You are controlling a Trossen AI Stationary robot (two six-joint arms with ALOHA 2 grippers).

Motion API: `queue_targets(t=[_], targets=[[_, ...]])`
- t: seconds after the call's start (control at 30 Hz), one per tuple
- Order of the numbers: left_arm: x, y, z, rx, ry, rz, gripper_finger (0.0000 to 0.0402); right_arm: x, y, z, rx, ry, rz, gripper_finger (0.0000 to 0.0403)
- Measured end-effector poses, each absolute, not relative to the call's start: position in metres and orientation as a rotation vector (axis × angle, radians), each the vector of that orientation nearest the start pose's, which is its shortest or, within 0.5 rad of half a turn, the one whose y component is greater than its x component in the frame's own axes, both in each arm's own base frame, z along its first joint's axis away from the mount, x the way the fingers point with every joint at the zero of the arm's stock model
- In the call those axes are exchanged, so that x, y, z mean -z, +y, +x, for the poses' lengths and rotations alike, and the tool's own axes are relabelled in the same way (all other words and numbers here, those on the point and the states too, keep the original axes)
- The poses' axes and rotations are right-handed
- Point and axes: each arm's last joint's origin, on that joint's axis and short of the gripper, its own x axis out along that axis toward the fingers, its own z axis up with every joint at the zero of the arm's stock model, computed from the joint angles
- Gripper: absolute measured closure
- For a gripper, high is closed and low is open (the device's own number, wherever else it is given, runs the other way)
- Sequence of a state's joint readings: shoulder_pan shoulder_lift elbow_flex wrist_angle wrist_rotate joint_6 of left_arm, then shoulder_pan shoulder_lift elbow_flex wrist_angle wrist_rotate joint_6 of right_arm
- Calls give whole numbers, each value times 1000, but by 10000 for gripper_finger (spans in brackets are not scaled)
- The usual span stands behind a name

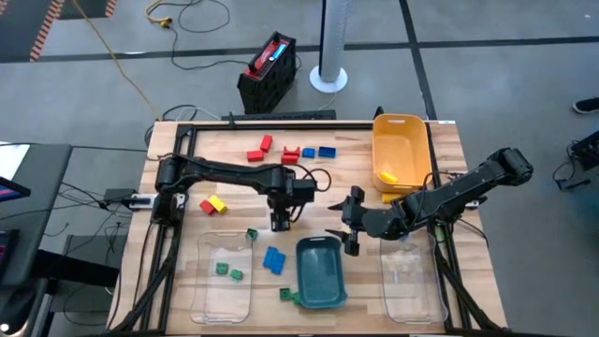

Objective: Sort blocks

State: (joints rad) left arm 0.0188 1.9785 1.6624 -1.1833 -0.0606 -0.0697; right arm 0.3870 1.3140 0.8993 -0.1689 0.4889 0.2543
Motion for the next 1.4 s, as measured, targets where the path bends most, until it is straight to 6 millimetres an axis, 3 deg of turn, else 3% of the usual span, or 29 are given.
queue_targets(t=[0.17,0.37,0.53,1.1,1.4], targets=[[-218,-2,376,28,1566,163,168,-263,98,261,159,518,-16,88],[-210,-14,370,401,1606,828,162,-264,95,262,213,495,-48,88],[-200,-15,368,705,1560,1132,162,-265,94,263,222,488,-38,88],[-194,-18,376,1023,1317,1378,182,-266,99,261,207,472,-34,88],[-190,-20,377,1117,1228,1364,181,-267,100,262,207,460,-28,88]])
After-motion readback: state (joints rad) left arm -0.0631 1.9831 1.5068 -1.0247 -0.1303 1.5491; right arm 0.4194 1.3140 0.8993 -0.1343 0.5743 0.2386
